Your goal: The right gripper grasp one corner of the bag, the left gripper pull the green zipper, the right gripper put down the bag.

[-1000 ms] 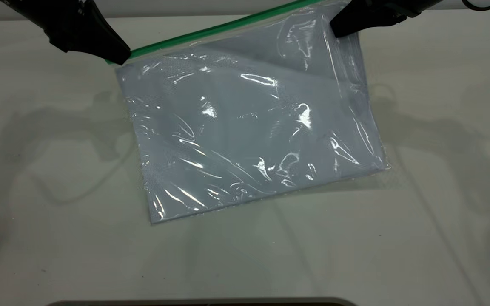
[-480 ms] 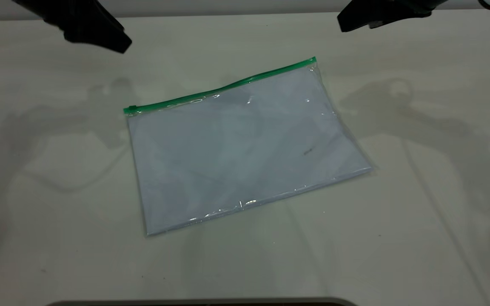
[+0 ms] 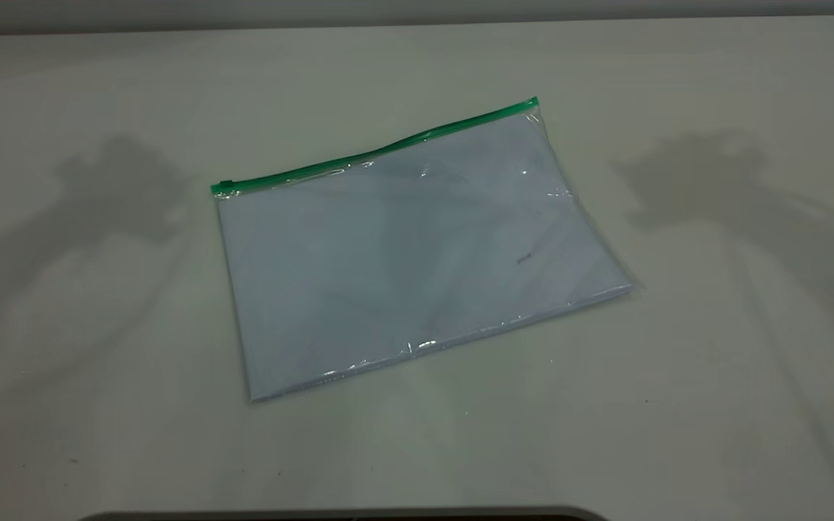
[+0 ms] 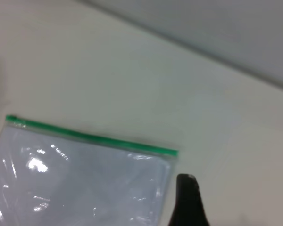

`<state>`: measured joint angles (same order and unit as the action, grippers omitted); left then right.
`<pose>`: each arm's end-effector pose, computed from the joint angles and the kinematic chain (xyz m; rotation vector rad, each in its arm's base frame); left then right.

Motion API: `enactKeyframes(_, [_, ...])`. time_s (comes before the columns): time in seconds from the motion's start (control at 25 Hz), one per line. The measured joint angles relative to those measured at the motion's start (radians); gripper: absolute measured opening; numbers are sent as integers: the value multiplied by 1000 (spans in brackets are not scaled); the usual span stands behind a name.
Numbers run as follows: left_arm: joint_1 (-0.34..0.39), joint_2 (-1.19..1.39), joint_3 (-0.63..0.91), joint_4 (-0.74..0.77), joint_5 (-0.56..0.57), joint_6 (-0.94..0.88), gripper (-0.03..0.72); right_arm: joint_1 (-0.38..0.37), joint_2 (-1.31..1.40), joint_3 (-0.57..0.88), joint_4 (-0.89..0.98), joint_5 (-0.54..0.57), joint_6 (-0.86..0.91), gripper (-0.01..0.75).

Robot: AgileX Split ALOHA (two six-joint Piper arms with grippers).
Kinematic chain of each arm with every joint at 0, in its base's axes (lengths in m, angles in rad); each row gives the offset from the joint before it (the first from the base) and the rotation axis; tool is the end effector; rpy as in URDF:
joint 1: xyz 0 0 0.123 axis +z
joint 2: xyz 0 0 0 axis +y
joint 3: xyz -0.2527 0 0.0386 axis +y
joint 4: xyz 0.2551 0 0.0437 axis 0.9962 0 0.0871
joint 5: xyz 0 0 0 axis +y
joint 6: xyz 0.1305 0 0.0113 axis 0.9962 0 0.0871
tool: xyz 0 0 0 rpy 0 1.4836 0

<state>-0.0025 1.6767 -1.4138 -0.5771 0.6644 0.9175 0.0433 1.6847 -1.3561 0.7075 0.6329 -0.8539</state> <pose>0.4123 -0.0451 0.2614 0.6687 2.1791 -0.1697 0.4085 0.0682 0.2462 -0.5265 2.2134 0.3488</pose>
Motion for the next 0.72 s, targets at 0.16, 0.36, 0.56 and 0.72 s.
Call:
enactKeyframes(0.16, [0, -193, 0, 143, 72, -204, 588, -16, -201, -27, -208, 100, 228, 595])
enactKeyframes(0.36, [0, -386, 0, 230, 179, -364, 588, -17, -446, -31, -339, 194, 386, 592])
enactKeyframes(0.56, [0, -525, 0, 271, 301, -457, 588, -17, -661, -25, -355, 301, 441, 591])
enactKeyframes(0.72, [0, -633, 0, 311, 407, -518, 588, -17, -832, 64, -354, 371, 465, 591])
